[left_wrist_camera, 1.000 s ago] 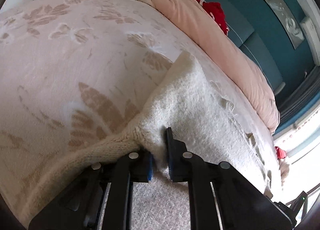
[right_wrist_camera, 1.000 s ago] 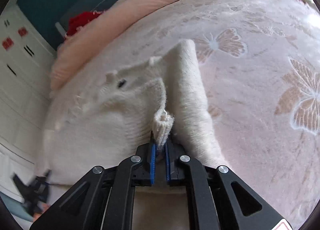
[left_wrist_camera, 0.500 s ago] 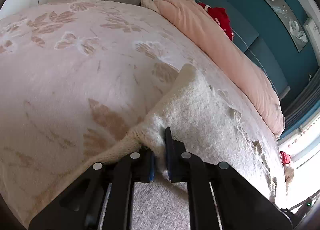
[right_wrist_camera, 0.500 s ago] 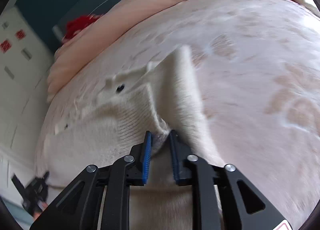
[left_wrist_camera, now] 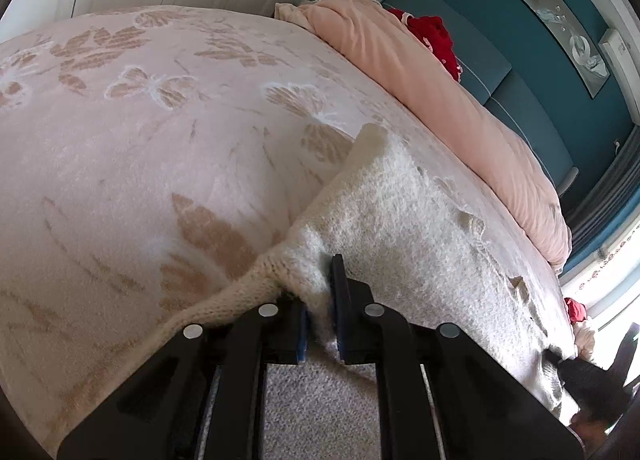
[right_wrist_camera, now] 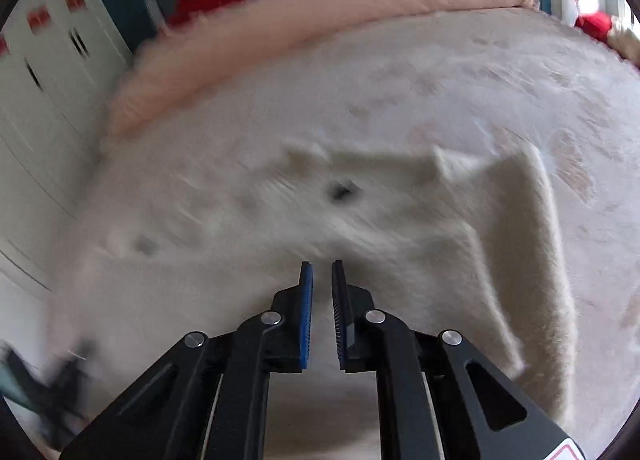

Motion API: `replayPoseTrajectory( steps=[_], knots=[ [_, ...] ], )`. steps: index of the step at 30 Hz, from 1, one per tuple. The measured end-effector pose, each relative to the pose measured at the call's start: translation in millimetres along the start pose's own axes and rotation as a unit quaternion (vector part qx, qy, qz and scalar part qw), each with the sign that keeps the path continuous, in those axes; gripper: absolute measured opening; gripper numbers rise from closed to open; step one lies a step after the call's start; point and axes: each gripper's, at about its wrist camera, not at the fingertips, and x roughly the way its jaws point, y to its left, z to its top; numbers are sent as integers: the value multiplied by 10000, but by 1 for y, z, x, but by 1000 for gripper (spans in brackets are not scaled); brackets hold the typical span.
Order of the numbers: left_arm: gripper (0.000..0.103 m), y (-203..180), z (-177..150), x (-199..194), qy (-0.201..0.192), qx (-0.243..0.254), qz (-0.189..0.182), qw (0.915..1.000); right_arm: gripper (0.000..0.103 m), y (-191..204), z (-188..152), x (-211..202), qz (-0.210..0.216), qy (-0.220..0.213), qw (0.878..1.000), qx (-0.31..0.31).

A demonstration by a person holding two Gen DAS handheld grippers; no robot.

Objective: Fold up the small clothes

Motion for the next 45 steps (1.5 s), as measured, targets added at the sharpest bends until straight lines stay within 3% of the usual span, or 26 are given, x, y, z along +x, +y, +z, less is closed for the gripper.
replayPoseTrajectory(
  steps=[2, 4, 6, 9, 10, 12, 13, 16, 18, 19, 22, 24, 26, 29, 30, 31, 32, 33, 34, 35, 36, 38, 41, 45],
  knots=[
    [11, 0, -1, 1, -30, 9, -16, 10000, 9, 7, 2, 2, -71, -150, 9996, -244],
    [11, 0, -2, 1, -42, 13, -20, 10000, 4, 2, -6, 42, -619, 465, 9960, -448],
    [11, 1, -2, 1, -37, -5, -41, 10000, 3, -10, -5, 36, -392, 321, 9985, -211],
    [11, 1, -1, 1, -19, -41, -66, 10000, 8, -18, -8, -14, -138, 154, 9995, 247],
    [11, 2, 0, 0, -1, -74, -97, 9999, 11, -26, -18, -39, -85, 31, 9995, 311],
    [13, 5, 6, -6, 221, -256, -330, 9989, 26, -46, -46, -81, -238, -2, 9988, 423],
    [15, 7, 7, -12, 395, -289, -448, 9978, 41, -64, -68, -108, -377, 49, 9980, 506],
    [41, 21, -2, -59, 861, -306, -798, 9926, 48, -103, -135, -168, -620, 282, 9965, 491],
    [79, 40, -14, -112, 910, -299, -794, 9922, 52, -128, -180, -203, -836, 604, 9937, 436],
    [84, 49, -21, -134, 928, -316, -686, 9928, 57, -137, -201, -217, -865, 745, 9923, 486],
    [88, 79, -49, -190, 1200, -246, -353, 9918, 62, -152, -257, -246, -572, 1198, 9877, 826],
    [88, 94, -73, -213, 1464, -170, -98, 9890, 68, -145, -278, -258, -368, 1169, 9884, 898],
    [88, 97, -93, -230, 1450, -160, -91, 9893, 76, -135, -287, -260, -205, 1110, 9884, 1011],
    [91, 82, -110, -234, 1481, -38, -102, 9889, 78, -119, -286, -247, 304, 1112, 9860, 1209],
    [91, 77, -112, -231, 1528, -19, -124, 9882, 78, -114, -284, -239, 230, 1119, 9853, 1270],
    [91, 72, -115, -229, 1531, 17, -91, 9882, 78, -111, -282, -235, 203, 1067, 9858, 1284],
    [89, 66, -117, -226, 1517, 100, -12, 9884, 71, -104, -277, -230, 193, 1022, 9862, 1290],
    [73, 60, -117, -222, 1544, 158, 64, 9879, 61, -102, -274, -226, 140, 989, 9863, 1315],
    [55, 57, -117, -218, 1635, 184, 64, 9864, 17, -101, -271, -223, 95, 1002, 9857, 1353],
    [8, 57, -115, -213, 1788, 152, 48, 9837, 11, -101, -271, -221, 156, 1063, 9843, 1403],
    [7, 60, -113, -211, 1972, 13, 34, 9804, 10, -103, -269, -223, 254, 1042, 9819, 1561],
    [7, 64, -102, -225, 1862, -260, -8, 9822, 9, -97, -259, -244, 323, 775, 9856, 1467],
    [6, 58, -84, -260, 1699, -110, -131, 9853, 9, -84, -249, -279, 399, 563, 9915, 1104],
    [6, 48, -81, -312, 1703, 346, -267, 9844, 7, -77, -254, -325, 233, 702, 9963, 432]
  ],
)
